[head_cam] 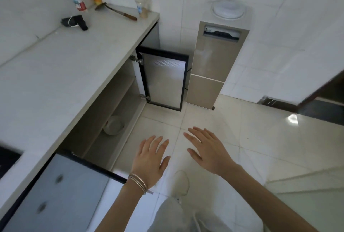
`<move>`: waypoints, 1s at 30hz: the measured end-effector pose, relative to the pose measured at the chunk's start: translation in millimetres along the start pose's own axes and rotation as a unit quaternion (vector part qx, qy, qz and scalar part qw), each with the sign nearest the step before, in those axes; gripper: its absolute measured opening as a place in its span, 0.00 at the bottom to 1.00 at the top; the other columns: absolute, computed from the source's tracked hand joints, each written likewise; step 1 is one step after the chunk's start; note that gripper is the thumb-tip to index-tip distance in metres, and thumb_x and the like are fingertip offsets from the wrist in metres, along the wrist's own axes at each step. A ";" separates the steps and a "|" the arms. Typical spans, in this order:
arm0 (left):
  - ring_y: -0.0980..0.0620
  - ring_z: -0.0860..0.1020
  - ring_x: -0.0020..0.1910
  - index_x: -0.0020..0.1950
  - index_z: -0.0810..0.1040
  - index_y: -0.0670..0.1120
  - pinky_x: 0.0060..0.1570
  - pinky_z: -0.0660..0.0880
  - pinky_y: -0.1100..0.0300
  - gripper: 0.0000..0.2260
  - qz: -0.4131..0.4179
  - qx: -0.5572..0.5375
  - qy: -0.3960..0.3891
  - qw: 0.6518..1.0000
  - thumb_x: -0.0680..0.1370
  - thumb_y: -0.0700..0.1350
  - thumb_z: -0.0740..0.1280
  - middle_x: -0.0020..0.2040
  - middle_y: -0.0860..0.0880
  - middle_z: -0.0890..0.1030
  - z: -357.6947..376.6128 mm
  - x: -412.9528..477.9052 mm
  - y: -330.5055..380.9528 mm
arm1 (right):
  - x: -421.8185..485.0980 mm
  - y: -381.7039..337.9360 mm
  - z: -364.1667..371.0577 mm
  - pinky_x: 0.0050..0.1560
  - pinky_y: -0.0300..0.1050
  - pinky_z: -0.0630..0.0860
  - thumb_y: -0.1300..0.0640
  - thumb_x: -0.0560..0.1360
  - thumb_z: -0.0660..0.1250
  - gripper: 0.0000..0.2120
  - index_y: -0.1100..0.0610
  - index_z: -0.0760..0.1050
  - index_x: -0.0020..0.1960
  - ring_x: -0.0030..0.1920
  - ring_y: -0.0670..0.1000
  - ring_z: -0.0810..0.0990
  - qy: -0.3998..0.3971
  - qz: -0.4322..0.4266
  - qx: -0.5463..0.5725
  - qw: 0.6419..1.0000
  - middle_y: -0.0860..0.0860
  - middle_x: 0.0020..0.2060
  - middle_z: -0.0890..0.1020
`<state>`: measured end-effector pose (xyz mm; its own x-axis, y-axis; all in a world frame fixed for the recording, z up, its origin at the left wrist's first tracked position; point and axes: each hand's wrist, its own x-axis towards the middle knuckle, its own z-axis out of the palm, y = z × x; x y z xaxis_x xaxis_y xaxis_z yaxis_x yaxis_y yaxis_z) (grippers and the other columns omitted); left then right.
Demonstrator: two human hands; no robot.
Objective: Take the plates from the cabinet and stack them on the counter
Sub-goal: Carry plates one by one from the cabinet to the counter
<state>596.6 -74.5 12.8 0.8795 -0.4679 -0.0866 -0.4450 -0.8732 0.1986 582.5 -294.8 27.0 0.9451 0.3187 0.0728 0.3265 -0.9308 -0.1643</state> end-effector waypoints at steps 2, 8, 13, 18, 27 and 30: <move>0.43 0.74 0.62 0.65 0.70 0.49 0.60 0.70 0.42 0.25 -0.026 -0.011 0.010 1.000 0.79 0.59 0.44 0.61 0.46 0.77 -5.2 19.3 0.2 | 20.9 12.8 0.1 0.64 0.53 0.70 0.46 0.77 0.52 0.23 0.55 0.69 0.66 0.65 0.54 0.72 -0.006 -0.016 0.002 1.000 0.54 0.64 0.75; 0.43 0.75 0.61 0.65 0.72 0.48 0.60 0.68 0.43 0.23 -0.091 -0.004 0.029 0.995 0.76 0.57 0.53 0.61 0.46 0.77 -0.8 72.3 -0.7 | 81.0 60.1 5.6 0.62 0.52 0.70 0.47 0.76 0.52 0.22 0.55 0.70 0.66 0.63 0.53 0.74 -0.022 -0.087 0.009 0.996 0.53 0.62 0.76; 0.42 0.75 0.60 0.65 0.72 0.48 0.61 0.68 0.44 0.22 -0.152 0.002 0.071 0.986 0.76 0.56 0.53 0.61 0.45 0.77 -3.1 133.8 7.2 | 138.6 112.7 5.1 0.62 0.52 0.72 0.48 0.76 0.53 0.22 0.56 0.71 0.64 0.62 0.53 0.74 -0.033 -0.168 0.027 0.985 0.54 0.61 0.77; 0.42 0.74 0.61 0.65 0.71 0.48 0.63 0.66 0.45 0.22 -0.220 -0.001 0.096 0.971 0.76 0.56 0.53 0.62 0.45 0.77 -11.8 188.3 24.0 | 199.7 162.0 -8.6 0.60 0.50 0.73 0.48 0.76 0.54 0.21 0.58 0.72 0.64 0.61 0.54 0.74 -0.034 -0.236 0.033 0.971 0.55 0.60 0.77; 0.41 0.76 0.58 0.64 0.73 0.47 0.61 0.69 0.44 0.22 -0.338 -0.016 0.122 0.933 0.76 0.55 0.54 0.60 0.44 0.78 4.9 208.0 14.8 | 287.5 177.1 11.4 0.61 0.50 0.71 0.48 0.76 0.52 0.23 0.57 0.70 0.66 0.61 0.54 0.74 -0.091 -0.356 0.006 0.930 0.54 0.61 0.76; 0.41 0.77 0.56 0.62 0.75 0.46 0.59 0.72 0.44 0.21 -0.358 -0.016 0.125 0.925 0.75 0.55 0.55 0.58 0.43 0.79 10.2 211.3 -3.2 | 313.3 167.5 28.2 0.60 0.50 0.72 0.49 0.75 0.53 0.22 0.57 0.71 0.65 0.59 0.54 0.76 -0.098 -0.386 0.017 0.917 0.54 0.60 0.77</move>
<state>782.1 -171.9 -16.1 0.9603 0.2780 0.0208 0.2680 -0.9411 0.2061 933.6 -345.8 -5.4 0.4167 0.9090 0.0037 0.8961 -0.4101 -0.1696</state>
